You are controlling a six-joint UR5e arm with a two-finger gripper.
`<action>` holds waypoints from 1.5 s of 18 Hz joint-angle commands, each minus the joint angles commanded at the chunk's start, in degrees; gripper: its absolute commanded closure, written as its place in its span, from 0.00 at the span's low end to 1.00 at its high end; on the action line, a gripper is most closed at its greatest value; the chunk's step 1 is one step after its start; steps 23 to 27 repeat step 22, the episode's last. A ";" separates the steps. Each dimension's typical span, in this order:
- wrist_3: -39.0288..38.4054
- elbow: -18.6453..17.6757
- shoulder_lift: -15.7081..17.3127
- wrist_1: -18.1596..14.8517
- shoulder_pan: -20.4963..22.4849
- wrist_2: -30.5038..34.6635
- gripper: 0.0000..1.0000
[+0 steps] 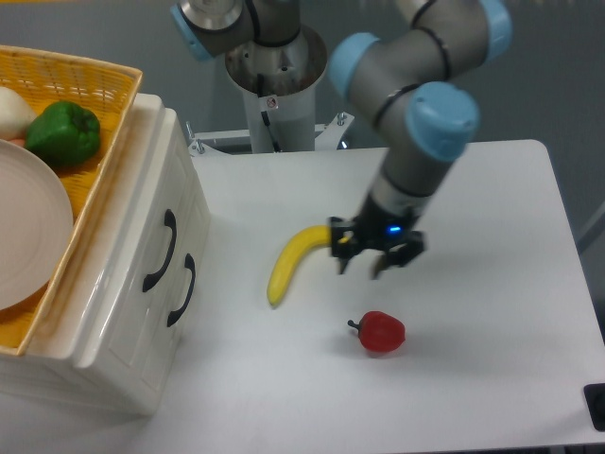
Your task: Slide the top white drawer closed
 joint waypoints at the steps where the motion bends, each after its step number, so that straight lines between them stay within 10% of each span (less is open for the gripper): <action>1: 1.31 0.17 -0.79 1.32 1.23 0.09 0.00; 14: 48.05 4.83 -10.55 7.83 13.20 12.65 0.00; 27: 55.72 7.99 -14.24 7.75 13.11 17.23 0.00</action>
